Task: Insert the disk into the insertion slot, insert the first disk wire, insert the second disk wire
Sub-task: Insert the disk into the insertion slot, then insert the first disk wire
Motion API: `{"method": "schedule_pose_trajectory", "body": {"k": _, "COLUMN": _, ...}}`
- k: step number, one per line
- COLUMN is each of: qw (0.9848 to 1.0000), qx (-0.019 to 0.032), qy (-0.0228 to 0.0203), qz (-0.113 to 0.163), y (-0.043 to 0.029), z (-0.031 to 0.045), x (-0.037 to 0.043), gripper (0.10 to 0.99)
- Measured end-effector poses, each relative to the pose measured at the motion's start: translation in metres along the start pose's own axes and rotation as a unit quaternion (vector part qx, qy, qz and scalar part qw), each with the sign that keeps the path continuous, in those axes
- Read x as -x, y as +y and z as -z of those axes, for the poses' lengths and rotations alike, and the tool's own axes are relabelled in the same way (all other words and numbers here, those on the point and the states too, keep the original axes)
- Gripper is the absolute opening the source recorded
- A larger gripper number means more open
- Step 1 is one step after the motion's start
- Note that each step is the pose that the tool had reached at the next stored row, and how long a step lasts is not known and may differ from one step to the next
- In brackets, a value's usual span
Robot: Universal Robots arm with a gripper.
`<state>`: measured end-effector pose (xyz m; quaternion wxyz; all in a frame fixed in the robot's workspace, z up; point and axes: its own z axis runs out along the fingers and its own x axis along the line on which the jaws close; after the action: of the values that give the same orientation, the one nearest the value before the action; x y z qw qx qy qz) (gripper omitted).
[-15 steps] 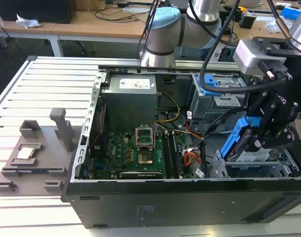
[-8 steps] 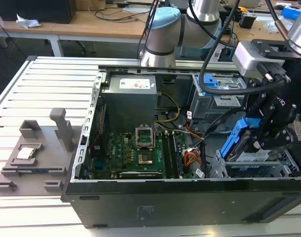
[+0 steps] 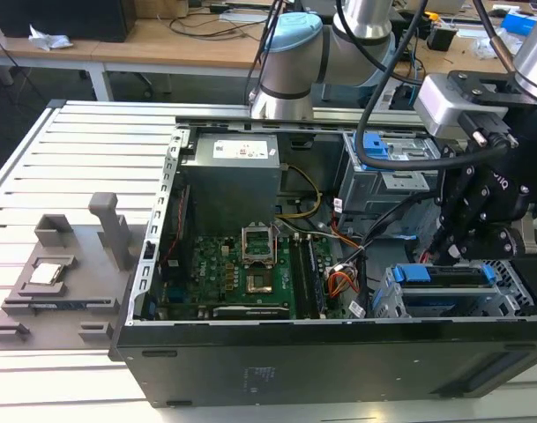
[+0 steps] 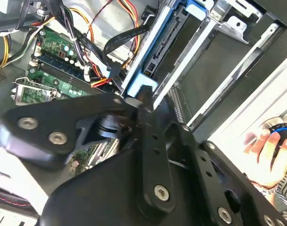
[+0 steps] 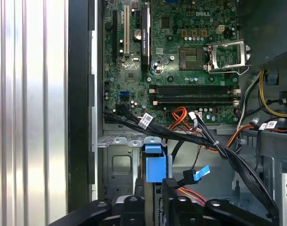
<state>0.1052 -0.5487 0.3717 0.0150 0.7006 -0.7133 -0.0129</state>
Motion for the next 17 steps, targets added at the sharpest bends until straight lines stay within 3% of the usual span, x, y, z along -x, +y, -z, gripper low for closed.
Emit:
{"method": "schedule_pose_trajectory", "body": {"k": 1, "qw": 1.0, "qx": 0.0, "qy": 0.0, "qz": 0.0, "y": 0.0, "z": -0.0001, "x": 0.0, "gripper": 0.176}}
{"method": "schedule_pose_trajectory", "body": {"k": 2, "qw": 1.0, "qx": 0.0, "qy": 0.0, "qz": 0.0, "y": 0.0, "z": -0.0001, "x": 0.0, "gripper": 0.176}}
{"method": "schedule_pose_trajectory", "body": {"k": 3, "qw": 1.0, "qx": 0.0, "qy": 0.0, "qz": 0.0, "y": 0.0, "z": -0.0001, "x": 0.0, "gripper": 0.114}}
{"method": "schedule_pose_trajectory", "body": {"k": 17, "qw": 1.0, "qx": 0.0, "qy": 0.0, "qz": 0.0, "y": 0.0, "z": -0.0008, "x": 0.0, "gripper": 0.106}}
